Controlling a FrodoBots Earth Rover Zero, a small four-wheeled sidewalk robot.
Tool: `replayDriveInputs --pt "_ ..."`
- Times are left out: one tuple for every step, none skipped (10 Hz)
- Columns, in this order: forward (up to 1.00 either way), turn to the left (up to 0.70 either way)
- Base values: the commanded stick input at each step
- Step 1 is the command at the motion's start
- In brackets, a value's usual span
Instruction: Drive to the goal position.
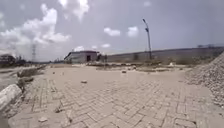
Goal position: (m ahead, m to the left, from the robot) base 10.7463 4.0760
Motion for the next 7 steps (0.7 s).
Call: replayDriveInputs --pt "0.7 0.14" --pt "0.7 0.14" --pt "0.7 0.14" --pt "0.7 0.14" --pt "0.7 0.14" --pt "0.7 0.14" --pt "0.7 0.14"
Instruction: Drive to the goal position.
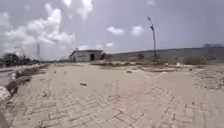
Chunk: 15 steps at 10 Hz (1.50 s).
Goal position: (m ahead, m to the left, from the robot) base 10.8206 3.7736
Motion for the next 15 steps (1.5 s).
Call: replayDriveInputs --pt "0.7 0.14" --pt "0.7 0.14" --pt "0.7 0.14" --pt "0.7 0.14" --pt "0.7 0.14" --pt "0.7 0.14" --pt "0.7 0.14" --pt "0.7 0.14" --pt "0.7 0.14" --pt "0.7 0.14" --pt "0.7 0.12" --pt "0.7 0.05" --pt "0.7 0.01" --pt "0.7 0.0" --pt "0.7 0.0"
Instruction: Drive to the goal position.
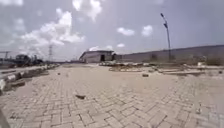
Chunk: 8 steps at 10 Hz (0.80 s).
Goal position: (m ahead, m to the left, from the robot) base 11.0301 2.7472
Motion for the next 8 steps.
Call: replayDriveInputs --pt "0.7 0.0" --pt "0.7 0.0" --pt "0.7 0.0" --pt "0.7 0.0" --pt "0.7 0.0" --pt "0.7 0.0" --pt "0.7 0.0" --pt "0.7 0.0"
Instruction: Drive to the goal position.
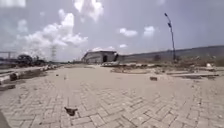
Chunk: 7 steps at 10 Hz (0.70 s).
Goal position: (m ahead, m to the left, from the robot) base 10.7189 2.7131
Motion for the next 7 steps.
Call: replayDriveInputs --pt "0.7 0.0" --pt "0.7 0.0" --pt "0.7 0.02" --pt "0.7 0.04" --pt "0.7 0.11" --pt "0.7 0.14" --pt "0.7 0.14"
